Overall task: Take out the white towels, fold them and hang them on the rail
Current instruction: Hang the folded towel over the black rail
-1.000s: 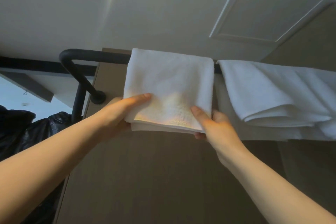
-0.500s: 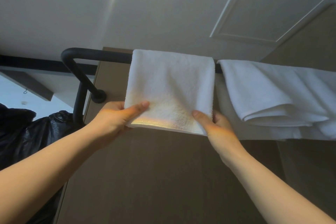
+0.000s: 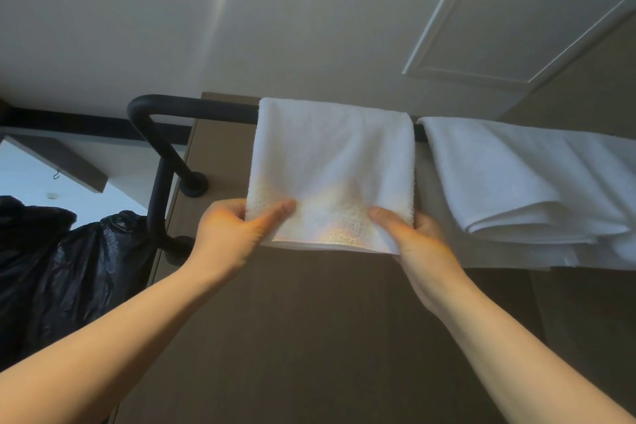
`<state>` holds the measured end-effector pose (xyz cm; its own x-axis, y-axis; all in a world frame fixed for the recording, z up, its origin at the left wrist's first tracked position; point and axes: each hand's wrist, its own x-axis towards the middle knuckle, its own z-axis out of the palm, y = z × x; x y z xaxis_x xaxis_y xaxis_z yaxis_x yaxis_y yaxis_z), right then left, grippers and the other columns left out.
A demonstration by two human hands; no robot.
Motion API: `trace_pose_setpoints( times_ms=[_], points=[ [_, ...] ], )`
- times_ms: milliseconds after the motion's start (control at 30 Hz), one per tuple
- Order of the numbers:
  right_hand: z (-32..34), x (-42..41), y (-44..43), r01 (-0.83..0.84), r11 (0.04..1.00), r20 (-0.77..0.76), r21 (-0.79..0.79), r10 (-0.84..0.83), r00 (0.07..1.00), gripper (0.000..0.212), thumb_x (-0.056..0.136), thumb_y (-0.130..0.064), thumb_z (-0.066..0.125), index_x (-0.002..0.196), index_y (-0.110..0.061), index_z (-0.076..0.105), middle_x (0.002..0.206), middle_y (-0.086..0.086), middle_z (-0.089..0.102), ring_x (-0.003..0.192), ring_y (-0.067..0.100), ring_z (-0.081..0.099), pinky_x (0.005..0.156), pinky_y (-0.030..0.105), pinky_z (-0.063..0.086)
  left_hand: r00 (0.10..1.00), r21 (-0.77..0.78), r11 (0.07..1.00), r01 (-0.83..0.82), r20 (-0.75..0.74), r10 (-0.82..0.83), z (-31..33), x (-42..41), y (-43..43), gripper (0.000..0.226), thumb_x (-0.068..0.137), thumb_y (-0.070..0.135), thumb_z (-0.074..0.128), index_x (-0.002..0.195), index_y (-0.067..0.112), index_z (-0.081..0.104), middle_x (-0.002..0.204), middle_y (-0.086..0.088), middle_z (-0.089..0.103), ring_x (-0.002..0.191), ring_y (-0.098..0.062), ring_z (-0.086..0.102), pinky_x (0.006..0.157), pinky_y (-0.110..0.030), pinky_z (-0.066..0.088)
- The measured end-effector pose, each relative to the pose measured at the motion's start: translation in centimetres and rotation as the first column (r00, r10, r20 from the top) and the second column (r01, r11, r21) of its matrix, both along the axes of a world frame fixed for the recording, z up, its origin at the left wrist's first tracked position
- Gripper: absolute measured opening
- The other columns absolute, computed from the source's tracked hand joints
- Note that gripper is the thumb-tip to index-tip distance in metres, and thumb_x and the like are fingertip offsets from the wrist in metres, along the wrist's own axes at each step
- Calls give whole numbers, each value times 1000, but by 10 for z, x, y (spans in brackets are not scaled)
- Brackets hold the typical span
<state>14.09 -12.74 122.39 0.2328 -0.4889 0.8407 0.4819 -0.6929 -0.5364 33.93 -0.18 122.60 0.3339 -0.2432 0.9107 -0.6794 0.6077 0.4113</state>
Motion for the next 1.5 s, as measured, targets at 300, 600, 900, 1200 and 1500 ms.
trace_pose_setpoints(
  times_ms=[300, 600, 900, 1200, 1500],
  points=[
    [-8, 3, -2, -35, 999, 218, 35, 26, 976, 59, 63, -42, 78, 111, -11, 67, 103, 7, 75, 96, 23, 72, 89, 39, 55, 998, -18, 998, 52, -38, -53, -6, 0, -1, 64, 58, 66, 74, 88, 10, 70, 83, -3, 75, 77, -21, 72, 65, -35, 61],
    [-7, 7, -7, 134, 990, 82, 41, -137, 987, 21, 86, -36, 70, 96, -18, 69, 87, -7, 77, 80, 11, 73, 71, 28, 58, 944, 284, 901, 328, -81, -319, 37, -2, 18, 77, 61, 64, 81, 117, 15, 63, 99, 2, 76, 90, -15, 73, 66, -22, 57],
    [-15, -4, 21, 707, 694, 103, -133, -700, 707, 53, 87, -49, 65, 125, -13, 56, 114, 5, 64, 106, 24, 60, 84, 33, 49, 960, 75, 968, 238, -166, -223, 43, -20, 7, 31, 71, 45, 81, 84, 23, 64, 66, 14, 73, 57, -8, 70, 44, -14, 50],
    [59, 3, 62, 798, 115, 347, -592, -857, 381, 53, 97, -40, 53, 139, -10, 51, 154, 16, 34, 142, 33, 31, 116, 40, 24, 956, 40, 966, 255, -159, -245, 41, -21, 9, 25, 74, 39, 80, 84, 23, 64, 66, 14, 73, 55, -6, 69, 43, -13, 48],
    [146, 36, 63, 779, 75, 213, -623, -942, 260, 49, 102, -52, 24, 75, -19, 47, 109, 13, 67, 106, 32, 59, 77, 36, 33, 945, 9, 956, 292, -158, -287, 39, -21, 6, 29, 72, 36, 81, 90, 20, 65, 72, 7, 75, 58, -11, 71, 45, -17, 51]
  ],
)
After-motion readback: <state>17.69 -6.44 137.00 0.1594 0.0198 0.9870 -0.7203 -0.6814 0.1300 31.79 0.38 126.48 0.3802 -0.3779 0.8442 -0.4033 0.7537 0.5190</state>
